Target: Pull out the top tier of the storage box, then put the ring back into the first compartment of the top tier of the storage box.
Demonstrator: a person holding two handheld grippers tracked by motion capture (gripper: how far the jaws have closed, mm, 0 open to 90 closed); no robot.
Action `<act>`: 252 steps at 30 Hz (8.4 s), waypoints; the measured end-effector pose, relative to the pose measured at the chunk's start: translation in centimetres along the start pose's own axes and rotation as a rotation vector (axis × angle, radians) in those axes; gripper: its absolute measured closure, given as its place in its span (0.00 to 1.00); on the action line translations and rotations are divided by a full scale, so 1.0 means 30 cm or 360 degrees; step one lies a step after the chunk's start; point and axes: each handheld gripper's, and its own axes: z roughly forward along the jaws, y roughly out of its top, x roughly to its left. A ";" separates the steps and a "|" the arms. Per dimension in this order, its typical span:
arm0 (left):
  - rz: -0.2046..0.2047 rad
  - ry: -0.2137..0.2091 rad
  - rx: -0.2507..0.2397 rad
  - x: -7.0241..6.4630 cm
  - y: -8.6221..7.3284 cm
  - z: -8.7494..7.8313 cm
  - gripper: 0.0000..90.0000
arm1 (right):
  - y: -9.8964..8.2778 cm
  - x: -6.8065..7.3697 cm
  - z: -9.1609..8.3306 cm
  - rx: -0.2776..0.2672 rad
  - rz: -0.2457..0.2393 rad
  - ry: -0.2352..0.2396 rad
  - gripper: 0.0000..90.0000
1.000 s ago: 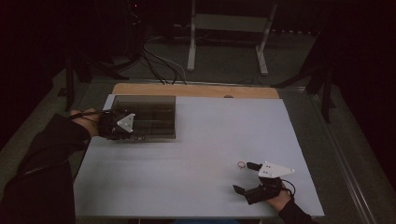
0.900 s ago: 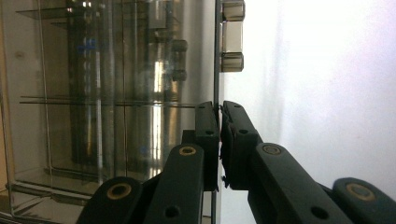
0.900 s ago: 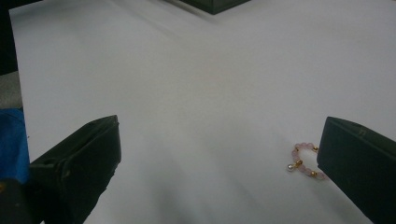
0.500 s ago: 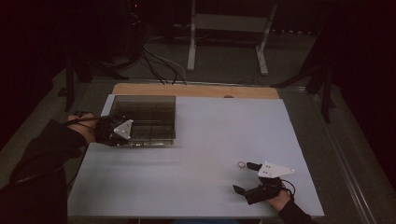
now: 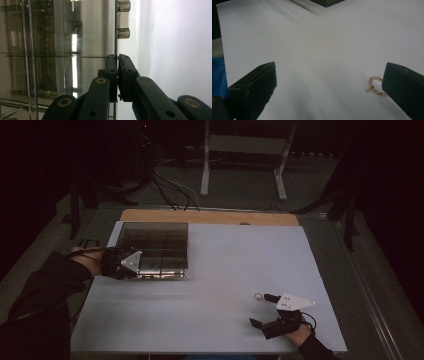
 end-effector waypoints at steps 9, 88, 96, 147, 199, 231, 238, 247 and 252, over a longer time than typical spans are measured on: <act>-0.0003 0.0007 -0.0009 -0.002 -0.003 0.000 0.98 | 0.000 0.000 0.001 0.0003 -0.0001 -0.0001 0.00; -0.0844 0.0051 -0.1086 0.028 0.501 -0.084 0.05 | 0.002 0.002 -0.011 -0.0020 -0.0007 -0.0001 0.00; -0.0815 0.0065 -0.1119 0.029 0.554 -0.066 0.05 | 0.003 0.000 -0.013 -0.0022 -0.0006 -0.0006 0.00; -0.0670 -0.0114 -0.1088 -0.066 0.828 0.324 0.05 | 0.012 0.010 -0.041 -0.0109 -0.0021 -0.0011 0.00; -0.0684 -0.0159 -0.0958 -0.128 0.993 0.562 0.78 | 0.015 0.014 -0.041 -0.0106 -0.0034 -0.0009 0.00; -0.0713 -0.0103 -0.0910 -0.126 1.010 0.542 1.00 | 0.013 0.012 -0.042 -0.0101 -0.0031 -0.0011 0.00; -0.0741 -0.0108 -0.0894 -0.118 1.001 0.521 1.00 | 0.013 0.011 -0.044 -0.0104 -0.0029 -0.0014 0.00; -0.0757 -0.0065 -0.0926 -0.111 0.977 0.477 1.00 | 0.012 0.011 -0.043 -0.0100 -0.0028 -0.0015 0.00; -0.0777 -0.0081 -0.0954 -0.106 0.961 0.449 1.00 | 0.012 0.011 -0.043 -0.0100 -0.0030 -0.0015 0.00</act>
